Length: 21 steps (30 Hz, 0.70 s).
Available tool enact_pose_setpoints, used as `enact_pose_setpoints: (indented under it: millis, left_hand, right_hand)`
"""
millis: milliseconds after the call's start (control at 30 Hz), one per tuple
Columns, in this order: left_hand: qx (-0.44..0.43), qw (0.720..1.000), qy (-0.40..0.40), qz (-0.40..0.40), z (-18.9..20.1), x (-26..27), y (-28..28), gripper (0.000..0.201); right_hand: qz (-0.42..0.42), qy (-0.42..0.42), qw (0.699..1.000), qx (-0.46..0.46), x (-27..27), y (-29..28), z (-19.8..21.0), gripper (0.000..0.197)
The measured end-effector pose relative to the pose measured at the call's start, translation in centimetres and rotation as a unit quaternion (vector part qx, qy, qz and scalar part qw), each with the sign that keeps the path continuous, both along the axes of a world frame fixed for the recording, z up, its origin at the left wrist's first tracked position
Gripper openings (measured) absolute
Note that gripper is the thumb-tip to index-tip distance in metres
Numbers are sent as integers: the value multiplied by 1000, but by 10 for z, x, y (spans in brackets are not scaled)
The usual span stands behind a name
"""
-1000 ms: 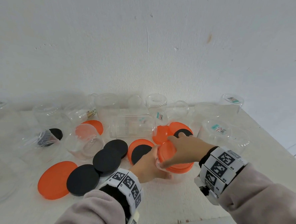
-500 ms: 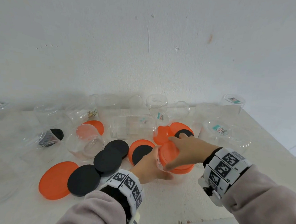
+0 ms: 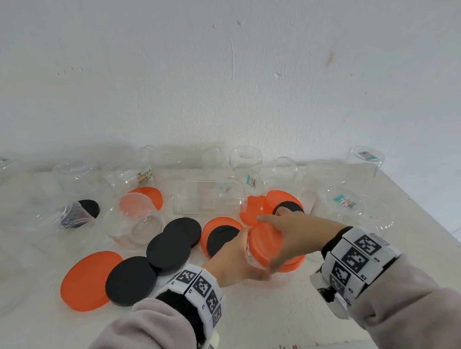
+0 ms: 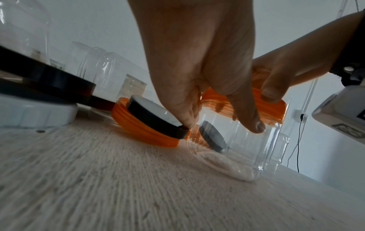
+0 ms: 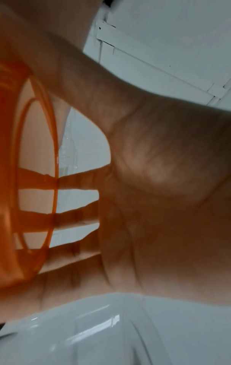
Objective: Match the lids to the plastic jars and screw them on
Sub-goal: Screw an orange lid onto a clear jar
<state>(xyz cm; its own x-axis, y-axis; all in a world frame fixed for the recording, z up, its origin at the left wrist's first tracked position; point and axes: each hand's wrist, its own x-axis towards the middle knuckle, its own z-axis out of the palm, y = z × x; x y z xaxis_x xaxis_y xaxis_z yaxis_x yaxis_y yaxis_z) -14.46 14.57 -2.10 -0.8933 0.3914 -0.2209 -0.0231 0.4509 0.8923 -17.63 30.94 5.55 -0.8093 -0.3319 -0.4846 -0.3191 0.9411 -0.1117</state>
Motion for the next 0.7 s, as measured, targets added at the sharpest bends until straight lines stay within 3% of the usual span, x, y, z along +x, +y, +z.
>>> enact_pose_setpoints:
  millis: [333,533,700]
  left_hand:
    - [-16,1000,10,-6,-2,-1,0,105]
    - [-12,1000,18,-8,0,-4,-5,131]
    - [-16,999,35,10,-1,-7,-7,127]
  right_hand:
    - [0,53,999,1,7,2,-10,118]
    - [-34,79,995,-43,11,-6,-18,116]
    - [-54,48,993,-97,0,-4,-12,95]
